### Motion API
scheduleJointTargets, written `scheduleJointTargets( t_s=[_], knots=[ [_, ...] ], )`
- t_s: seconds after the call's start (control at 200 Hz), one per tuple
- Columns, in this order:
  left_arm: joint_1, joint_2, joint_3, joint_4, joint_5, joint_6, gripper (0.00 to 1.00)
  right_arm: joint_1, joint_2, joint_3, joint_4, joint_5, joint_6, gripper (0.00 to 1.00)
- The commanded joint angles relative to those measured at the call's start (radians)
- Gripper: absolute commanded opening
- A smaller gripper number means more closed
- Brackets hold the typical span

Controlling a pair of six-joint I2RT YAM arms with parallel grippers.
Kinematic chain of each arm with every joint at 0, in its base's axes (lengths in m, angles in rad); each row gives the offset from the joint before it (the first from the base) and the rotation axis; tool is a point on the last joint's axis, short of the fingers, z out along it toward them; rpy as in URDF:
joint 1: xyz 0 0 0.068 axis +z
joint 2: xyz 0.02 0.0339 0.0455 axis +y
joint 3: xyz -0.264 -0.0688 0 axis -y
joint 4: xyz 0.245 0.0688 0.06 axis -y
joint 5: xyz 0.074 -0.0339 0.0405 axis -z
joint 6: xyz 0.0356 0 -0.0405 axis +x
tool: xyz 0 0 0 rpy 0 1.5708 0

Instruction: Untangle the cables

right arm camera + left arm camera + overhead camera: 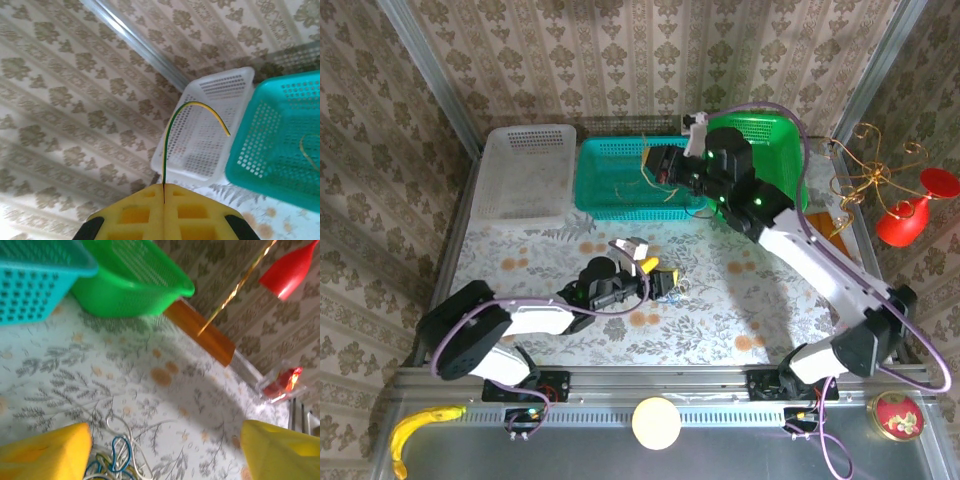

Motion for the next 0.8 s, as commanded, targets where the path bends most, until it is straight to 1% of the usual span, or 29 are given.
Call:
scheduleJointTargets(
  t_s=[0.0, 0.03, 0.11, 0.195, 0.39, 0.455, 0.585, 0.775, 0.795],
  knots=[
    [0.031, -0.099, -0.021, -0.113, -0.067, -0.023, 0.87, -0.025, 0.101, 0.098, -0.072, 0.051, -0.074, 0.00],
    [0.039, -0.129, -0.023, -0.142, -0.083, -0.026, 0.92, -0.031, 0.130, 0.123, -0.080, 0.053, -0.074, 0.00],
    [0.067, -0.219, -0.024, -0.241, -0.139, -0.041, 0.99, -0.040, 0.223, 0.206, -0.104, 0.053, -0.086, 0.00],
    [0.110, -0.315, -0.018, -0.366, -0.189, -0.073, 1.00, -0.043, 0.315, 0.290, -0.131, 0.057, -0.107, 0.00],
    [0.234, -0.505, 0.026, -0.634, -0.230, -0.130, 1.00, -0.044, 0.517, 0.470, -0.194, 0.096, -0.155, 0.00],
    [0.280, -0.539, 0.046, -0.698, -0.218, -0.140, 1.00, -0.047, 0.582, 0.521, -0.208, 0.113, -0.172, 0.00],
    [0.355, -0.567, 0.079, -0.753, -0.148, -0.151, 1.00, -0.050, 0.709, 0.635, -0.247, 0.129, -0.203, 0.00],
    [0.404, -0.540, 0.116, -0.780, -0.069, -0.145, 1.00, -0.055, 0.840, 0.713, -0.264, 0.147, -0.230, 0.00],
    [0.407, -0.537, 0.120, -0.786, -0.063, -0.144, 1.00, -0.058, 0.850, 0.717, -0.265, 0.144, -0.232, 0.05]
  ],
)
